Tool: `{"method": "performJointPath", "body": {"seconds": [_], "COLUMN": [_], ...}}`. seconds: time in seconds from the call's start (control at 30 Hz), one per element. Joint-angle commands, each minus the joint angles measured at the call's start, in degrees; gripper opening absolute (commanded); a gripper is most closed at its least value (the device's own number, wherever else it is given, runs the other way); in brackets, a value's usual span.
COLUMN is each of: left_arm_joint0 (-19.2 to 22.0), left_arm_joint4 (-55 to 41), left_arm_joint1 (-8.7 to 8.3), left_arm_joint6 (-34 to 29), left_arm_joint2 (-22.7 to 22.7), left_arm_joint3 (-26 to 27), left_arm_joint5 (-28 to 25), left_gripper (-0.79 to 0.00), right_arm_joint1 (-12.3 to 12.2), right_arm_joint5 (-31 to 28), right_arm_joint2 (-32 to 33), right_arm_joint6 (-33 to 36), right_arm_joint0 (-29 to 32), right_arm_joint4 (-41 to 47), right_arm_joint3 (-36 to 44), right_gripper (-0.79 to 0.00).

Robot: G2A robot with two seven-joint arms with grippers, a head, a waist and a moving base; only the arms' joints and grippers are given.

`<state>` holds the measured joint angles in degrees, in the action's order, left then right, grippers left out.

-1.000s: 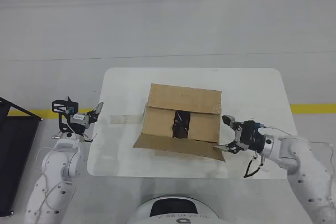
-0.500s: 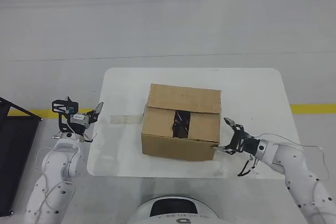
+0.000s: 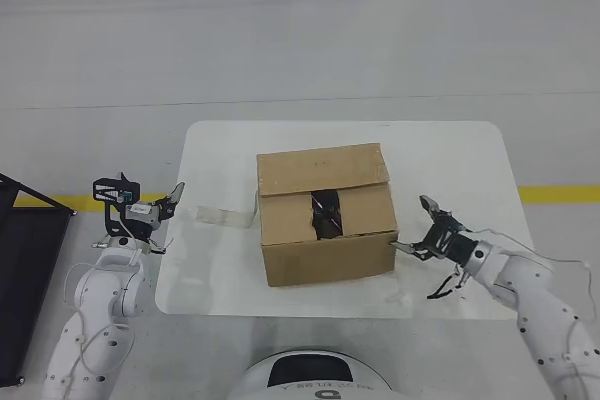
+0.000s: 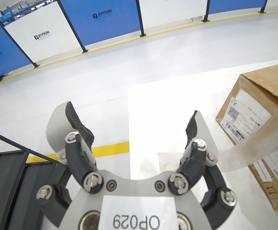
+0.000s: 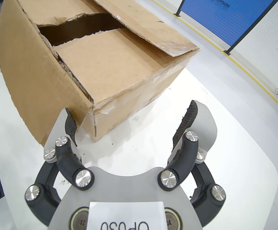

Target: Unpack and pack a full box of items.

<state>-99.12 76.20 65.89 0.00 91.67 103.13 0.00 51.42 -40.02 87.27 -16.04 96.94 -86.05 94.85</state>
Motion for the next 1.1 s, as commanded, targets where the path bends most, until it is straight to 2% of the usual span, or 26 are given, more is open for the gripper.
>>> {"method": "performJointPath", "body": {"seconds": [0.0,0.3,0.43,0.5,0.57,0.83,0.93,1.0,1.07], "left_arm_joint0": [0.0,0.0,0.0,0.0,0.0,0.0,0.0,0.0,0.0], "left_arm_joint4": [0.0,0.0,0.0,0.0,0.0,0.0,0.0,0.0,0.0], "left_arm_joint1": [0.0,0.0,0.0,0.0,0.0,0.0,0.0,0.0,0.0], "left_arm_joint6": [0.0,0.0,0.0,0.0,0.0,0.0,0.0,0.0,0.0], "left_arm_joint2": [0.0,0.0,0.0,0.0,0.0,0.0,0.0,0.0,0.0], "left_arm_joint3": [0.0,0.0,0.0,0.0,0.0,0.0,0.0,0.0,0.0], "left_arm_joint5": [0.0,0.0,0.0,0.0,0.0,0.0,0.0,0.0,0.0], "left_gripper": [0.0,0.0,0.0,0.0,0.0,0.0,0.0,0.0,0.0], "right_arm_joint1": [-0.04,-0.04,-0.38,-0.21,-0.05,-0.05,0.33,0.76,1.19], "right_arm_joint5": [-0.41,-0.48,-9.54,-9.47,-9.7,-9.66,-5.97,-1.34,-0.17], "right_arm_joint2": [0.27,0.29,1.98,1.92,1.44,1.41,0.65,-1.09,-3.36], "right_arm_joint6": [-0.08,-0.04,-5.78,-4.01,0.54,1.39,3.04,8.16,11.25], "right_arm_joint0": [0.42,0.5,0.49,0.18,-0.86,-1.08,-1.62,-3.45,-5.51], "right_arm_joint4": [0.21,0.21,6.51,10.86,16.39,16.85,19.87,21.6,24.36], "right_arm_joint3": [0.44,0.57,0.35,0.2,-0.05,0.08,-1.53,-1.6,-2.13], "right_gripper": [0.0,0.0,0.0,0.0,0.0,0.0,0.0,0.0,0.0]}}
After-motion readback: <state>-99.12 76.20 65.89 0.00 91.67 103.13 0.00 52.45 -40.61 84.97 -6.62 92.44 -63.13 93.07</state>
